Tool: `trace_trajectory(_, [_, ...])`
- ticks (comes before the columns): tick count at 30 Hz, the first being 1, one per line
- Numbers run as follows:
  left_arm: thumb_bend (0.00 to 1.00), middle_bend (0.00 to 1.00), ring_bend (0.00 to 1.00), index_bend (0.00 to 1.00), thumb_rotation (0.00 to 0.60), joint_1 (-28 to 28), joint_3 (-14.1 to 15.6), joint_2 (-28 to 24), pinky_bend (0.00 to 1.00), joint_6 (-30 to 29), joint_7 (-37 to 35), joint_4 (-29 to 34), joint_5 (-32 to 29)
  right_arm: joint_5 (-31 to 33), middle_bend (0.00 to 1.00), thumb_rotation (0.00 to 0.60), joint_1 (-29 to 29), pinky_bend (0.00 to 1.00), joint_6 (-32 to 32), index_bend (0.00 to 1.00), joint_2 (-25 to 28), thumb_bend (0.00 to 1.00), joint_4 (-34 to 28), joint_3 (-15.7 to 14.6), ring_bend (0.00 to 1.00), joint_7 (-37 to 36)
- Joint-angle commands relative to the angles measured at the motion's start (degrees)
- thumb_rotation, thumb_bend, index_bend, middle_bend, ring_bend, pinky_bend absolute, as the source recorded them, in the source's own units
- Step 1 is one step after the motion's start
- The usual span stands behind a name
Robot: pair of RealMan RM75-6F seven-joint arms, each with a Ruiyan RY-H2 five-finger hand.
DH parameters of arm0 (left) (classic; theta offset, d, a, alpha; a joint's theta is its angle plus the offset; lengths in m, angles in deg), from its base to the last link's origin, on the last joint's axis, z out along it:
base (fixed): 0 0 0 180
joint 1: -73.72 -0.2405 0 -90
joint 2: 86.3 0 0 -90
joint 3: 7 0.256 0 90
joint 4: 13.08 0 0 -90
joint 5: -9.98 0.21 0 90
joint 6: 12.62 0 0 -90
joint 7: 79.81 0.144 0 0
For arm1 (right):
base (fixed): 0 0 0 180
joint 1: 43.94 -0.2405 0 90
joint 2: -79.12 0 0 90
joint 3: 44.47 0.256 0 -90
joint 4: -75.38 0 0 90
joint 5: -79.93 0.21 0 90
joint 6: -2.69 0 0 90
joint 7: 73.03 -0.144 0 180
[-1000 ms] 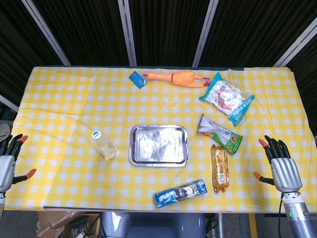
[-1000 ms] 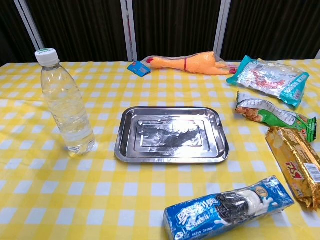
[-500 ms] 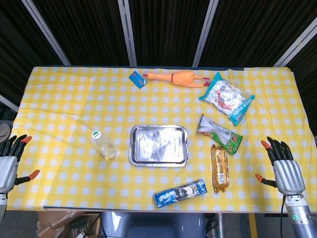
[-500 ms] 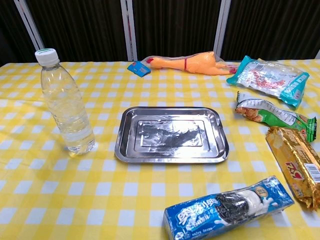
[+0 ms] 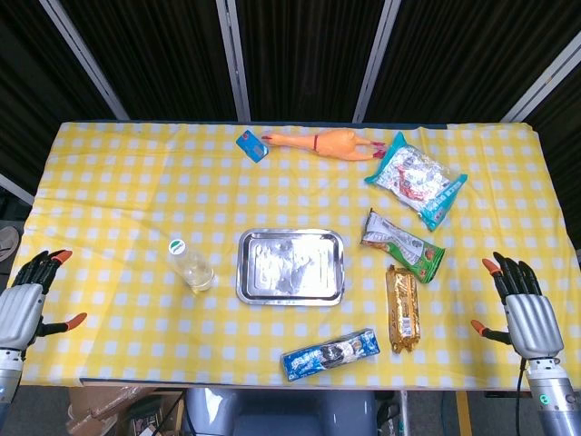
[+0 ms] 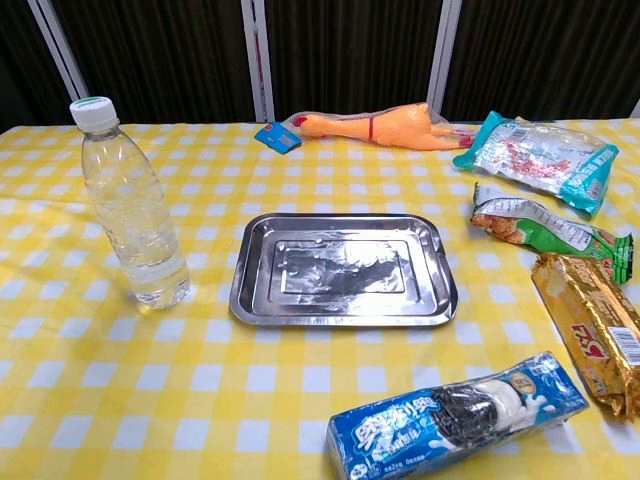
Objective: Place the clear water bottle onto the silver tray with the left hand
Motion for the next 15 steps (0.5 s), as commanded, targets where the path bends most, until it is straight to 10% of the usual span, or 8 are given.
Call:
trace_trajectory(1, [0.16, 0.07, 0.00, 0.09, 0.600, 4.3, 0.2, -2.2, 0.08, 10.9, -21.8, 3.3, 2.0, 0.1, 0.00, 0.600, 0.0, 0.00, 0.3, 0.11, 0.1, 0.05, -0.2, -0.1, 0.04, -0.1])
trace_trajectory(6, [0.15, 0.06, 0.00, 0.09, 0.600, 10.3, -1.1, -1.9, 0.08, 20.7, -39.1, 2.3, 3.7, -0.4, 0.00, 0.600, -0.2, 0.00, 0.3, 0.11, 0.4, 0.05, -0.7, -0.2, 0.04, -0.8])
trace_trajectory(15, [0.15, 0.06, 0.00, 0.09, 0.600, 14.4, -4.3, 5.4, 0.08, 23.7, -36.4, 1.0, -1.2, 0.3, 0.00, 0.600, -0.3, 0.00, 1.3, 0.11, 0.8, 0.05, -0.6, -0.2, 0.04, -1.4])
